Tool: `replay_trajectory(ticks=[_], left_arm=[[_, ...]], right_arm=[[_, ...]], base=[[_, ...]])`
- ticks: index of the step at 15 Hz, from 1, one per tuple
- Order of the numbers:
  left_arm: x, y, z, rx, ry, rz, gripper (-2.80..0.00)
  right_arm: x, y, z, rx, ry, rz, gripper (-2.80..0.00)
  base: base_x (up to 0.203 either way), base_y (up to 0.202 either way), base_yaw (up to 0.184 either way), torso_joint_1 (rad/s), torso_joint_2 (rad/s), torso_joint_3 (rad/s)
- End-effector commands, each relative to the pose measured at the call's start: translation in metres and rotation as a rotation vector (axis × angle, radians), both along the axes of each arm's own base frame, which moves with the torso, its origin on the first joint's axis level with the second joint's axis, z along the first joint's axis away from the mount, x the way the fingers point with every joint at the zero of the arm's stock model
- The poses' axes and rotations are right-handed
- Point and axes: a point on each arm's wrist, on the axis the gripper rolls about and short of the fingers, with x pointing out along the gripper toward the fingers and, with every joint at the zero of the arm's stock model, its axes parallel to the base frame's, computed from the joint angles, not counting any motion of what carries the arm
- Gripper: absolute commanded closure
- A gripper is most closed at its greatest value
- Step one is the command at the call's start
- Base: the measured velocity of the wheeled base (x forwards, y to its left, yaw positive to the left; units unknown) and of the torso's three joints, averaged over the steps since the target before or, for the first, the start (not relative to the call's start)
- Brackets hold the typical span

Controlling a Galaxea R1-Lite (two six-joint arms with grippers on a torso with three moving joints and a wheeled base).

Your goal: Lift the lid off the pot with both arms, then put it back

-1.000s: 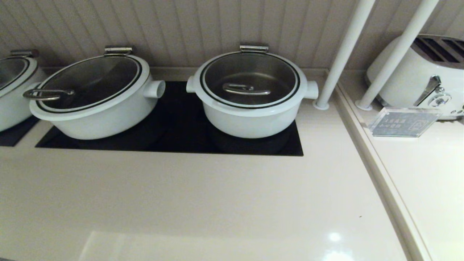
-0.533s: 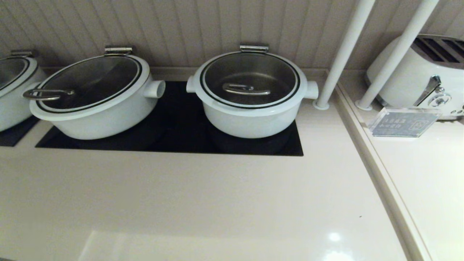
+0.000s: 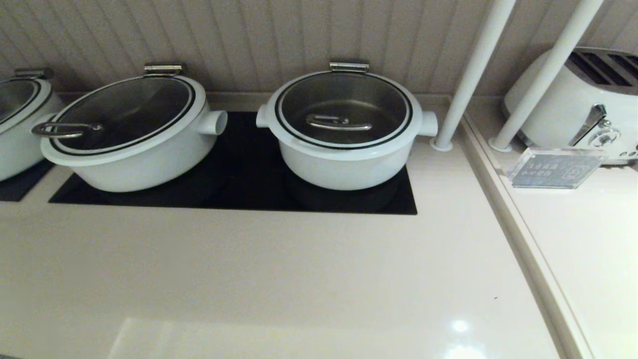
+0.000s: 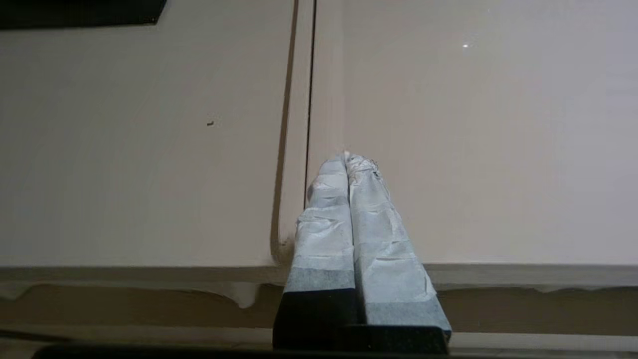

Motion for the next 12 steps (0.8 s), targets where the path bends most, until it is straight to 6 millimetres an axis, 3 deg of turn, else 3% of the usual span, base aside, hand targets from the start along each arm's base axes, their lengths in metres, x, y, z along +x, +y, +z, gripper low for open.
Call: replay_trajectory(ticks=[1, 6, 12], left_arm=[[0.000, 0.000, 0.000, -0.001, -0.001, 0.000, 0.00], [0.000, 0.000, 0.000, -0.001, -0.001, 0.000, 0.00], [0.000, 0.000, 0.000, -0.001, -0.001, 0.000, 0.00]], right_arm=[[0.000, 0.000, 0.000, 0.013, 0.000, -0.005, 0.00], [0.000, 0.002, 0.009, -0.105, -0.089, 0.073, 0.00], [-0.003, 0.003, 0.024, -0.089, -0.237, 0.133, 0.00]], base=[[0.000, 0.000, 0.000, 0.000, 0.00, 0.000], [0.000, 0.000, 0.000, 0.000, 0.00, 0.000], [0.000, 0.000, 0.000, 0.000, 0.00, 0.000]])
